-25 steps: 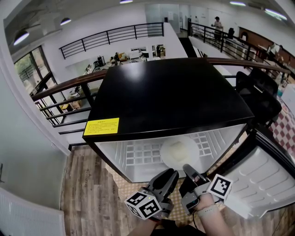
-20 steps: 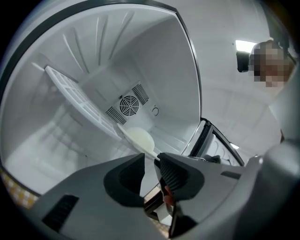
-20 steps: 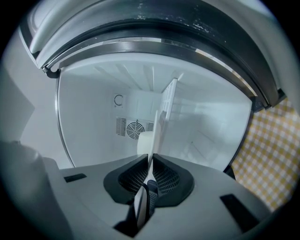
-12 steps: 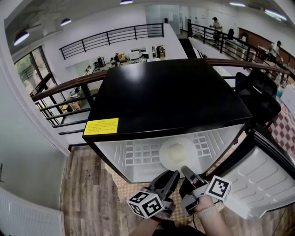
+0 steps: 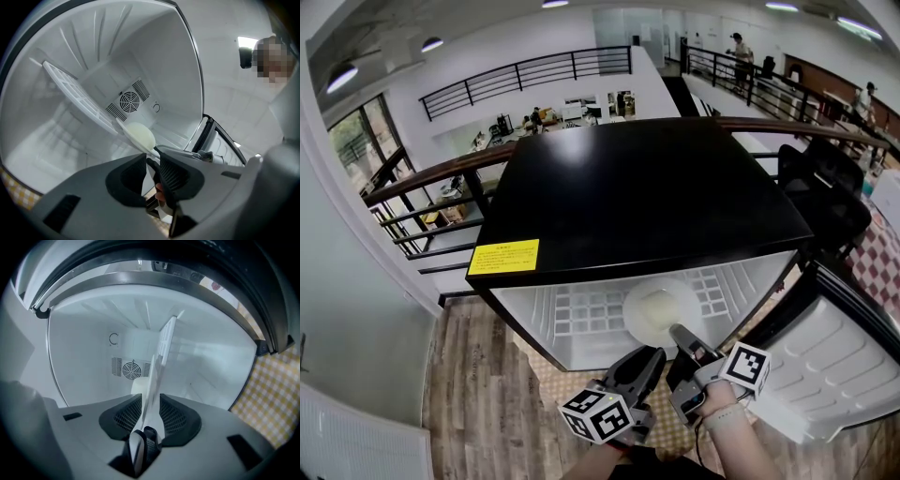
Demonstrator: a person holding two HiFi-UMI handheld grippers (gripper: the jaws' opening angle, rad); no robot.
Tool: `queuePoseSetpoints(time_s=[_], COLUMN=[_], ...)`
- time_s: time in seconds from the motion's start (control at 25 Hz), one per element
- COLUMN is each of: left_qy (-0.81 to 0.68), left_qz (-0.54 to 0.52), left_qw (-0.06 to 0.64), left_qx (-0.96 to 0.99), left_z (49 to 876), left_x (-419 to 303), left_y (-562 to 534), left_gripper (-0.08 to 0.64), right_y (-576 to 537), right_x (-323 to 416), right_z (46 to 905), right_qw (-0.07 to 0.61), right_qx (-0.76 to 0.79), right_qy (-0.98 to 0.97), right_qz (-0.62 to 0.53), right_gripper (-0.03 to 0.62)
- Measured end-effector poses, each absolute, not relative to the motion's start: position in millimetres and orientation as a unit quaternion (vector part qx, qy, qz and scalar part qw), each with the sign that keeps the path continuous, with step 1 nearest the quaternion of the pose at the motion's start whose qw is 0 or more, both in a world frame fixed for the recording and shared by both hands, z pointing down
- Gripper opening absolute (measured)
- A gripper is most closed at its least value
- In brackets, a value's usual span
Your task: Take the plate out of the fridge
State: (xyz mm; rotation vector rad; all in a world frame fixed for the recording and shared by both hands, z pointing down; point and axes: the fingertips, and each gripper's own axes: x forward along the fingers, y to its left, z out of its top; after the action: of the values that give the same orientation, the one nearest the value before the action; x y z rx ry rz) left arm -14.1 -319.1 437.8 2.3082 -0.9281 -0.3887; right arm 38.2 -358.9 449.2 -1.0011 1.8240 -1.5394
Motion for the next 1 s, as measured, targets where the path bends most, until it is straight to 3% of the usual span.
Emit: queuePoseSetpoints(time_s=[0.12,0.4,0.68,1.0], left_qy=[-0.355,-0.358,-0.388,-0.410], left_qz=[-0.126,-0.073,-0.080,-0.092], left_qw=[0.281,0.195,0.158,0.142], left_qx=[0.883,0.910,0.904,0.896], left_z=[438.5,434.3,428.5,421.4], left_x=[-13.1,-9.3,-22.3,-37.6], left_y=[-317.1,-305.3,-297.9,-288.7], left_gripper=[0.095,0.095,0.029,0.021], right_y=[-359.5,-353.6,-344.5,-330.5], right_x=[35.2,35.0,38.3,36.4], right_z=[447.4,446.5,444.3,438.9], right_qw=[0.278,0.299,0.308,0.321], right_qx=[-0.360,-0.354,-0.362,-0.371], right_qy=[0.678,0.656,0.656,0.659], right_qz=[-0.578,-0.596,-0.586,-0.569], right_gripper=[0.077,0.066,0.066,0.066])
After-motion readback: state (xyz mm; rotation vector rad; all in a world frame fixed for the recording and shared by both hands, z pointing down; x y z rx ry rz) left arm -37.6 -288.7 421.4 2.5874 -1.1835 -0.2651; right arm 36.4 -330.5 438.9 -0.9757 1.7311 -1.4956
